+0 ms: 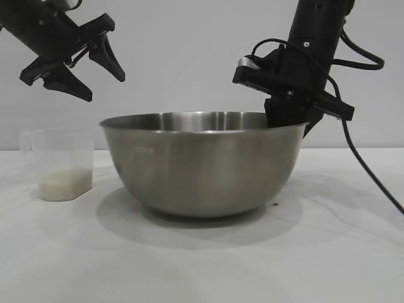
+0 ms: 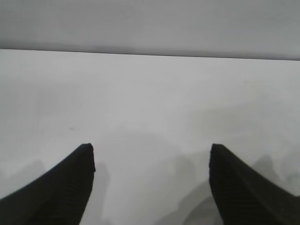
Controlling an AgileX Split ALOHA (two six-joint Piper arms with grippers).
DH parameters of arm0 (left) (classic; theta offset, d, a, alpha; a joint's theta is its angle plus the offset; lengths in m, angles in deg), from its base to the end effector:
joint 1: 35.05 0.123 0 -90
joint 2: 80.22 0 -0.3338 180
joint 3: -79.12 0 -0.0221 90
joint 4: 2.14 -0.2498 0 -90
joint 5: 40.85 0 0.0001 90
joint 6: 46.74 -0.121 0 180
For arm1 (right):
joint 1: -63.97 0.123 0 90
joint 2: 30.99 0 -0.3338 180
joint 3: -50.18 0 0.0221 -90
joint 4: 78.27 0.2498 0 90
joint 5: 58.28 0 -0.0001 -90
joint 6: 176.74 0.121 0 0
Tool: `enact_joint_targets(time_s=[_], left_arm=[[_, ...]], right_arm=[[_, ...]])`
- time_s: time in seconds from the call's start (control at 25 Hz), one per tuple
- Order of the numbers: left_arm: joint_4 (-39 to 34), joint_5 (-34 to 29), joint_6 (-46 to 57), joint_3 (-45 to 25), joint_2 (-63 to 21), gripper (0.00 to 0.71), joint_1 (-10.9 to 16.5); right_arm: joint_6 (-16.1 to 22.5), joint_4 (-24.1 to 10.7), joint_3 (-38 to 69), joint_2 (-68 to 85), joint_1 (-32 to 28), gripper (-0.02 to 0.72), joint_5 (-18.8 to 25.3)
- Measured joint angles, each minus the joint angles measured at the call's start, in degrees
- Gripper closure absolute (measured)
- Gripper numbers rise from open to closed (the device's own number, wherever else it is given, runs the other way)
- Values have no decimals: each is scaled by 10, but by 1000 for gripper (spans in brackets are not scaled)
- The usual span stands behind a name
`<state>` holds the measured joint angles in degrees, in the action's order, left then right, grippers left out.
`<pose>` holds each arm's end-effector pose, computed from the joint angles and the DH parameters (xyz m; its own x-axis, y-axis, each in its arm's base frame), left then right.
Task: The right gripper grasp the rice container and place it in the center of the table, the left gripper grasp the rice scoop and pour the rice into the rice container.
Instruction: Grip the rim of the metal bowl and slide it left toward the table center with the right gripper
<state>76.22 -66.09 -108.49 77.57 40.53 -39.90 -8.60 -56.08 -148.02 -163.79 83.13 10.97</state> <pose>0.4745 -0.0911 0.2278 -0.6958 -0.1834 -0.6944 0.2292 0.8596 -0.4567 0.4190 0.1908 0.1709 -0.9233 -0.3836 0.0185 -0.3527 0.8659 0.3548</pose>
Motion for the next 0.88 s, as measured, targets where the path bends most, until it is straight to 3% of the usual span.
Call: enact_joint_targets(time_s=[0.24, 0.44, 0.76, 0.88], left_arm=[[0, 0, 0, 0, 0, 205, 0], [0, -2, 0, 0, 0, 205, 0], [0, -8, 0, 0, 0, 205, 0], [1, -10, 0, 0, 0, 205, 0]], right_arm=[[0, 7, 0, 0, 0, 361, 0], [16, -45, -17, 2, 0, 148, 3], [22, -78, -26, 91, 0, 149, 6], [28, -106, -26, 138, 0, 149, 11]])
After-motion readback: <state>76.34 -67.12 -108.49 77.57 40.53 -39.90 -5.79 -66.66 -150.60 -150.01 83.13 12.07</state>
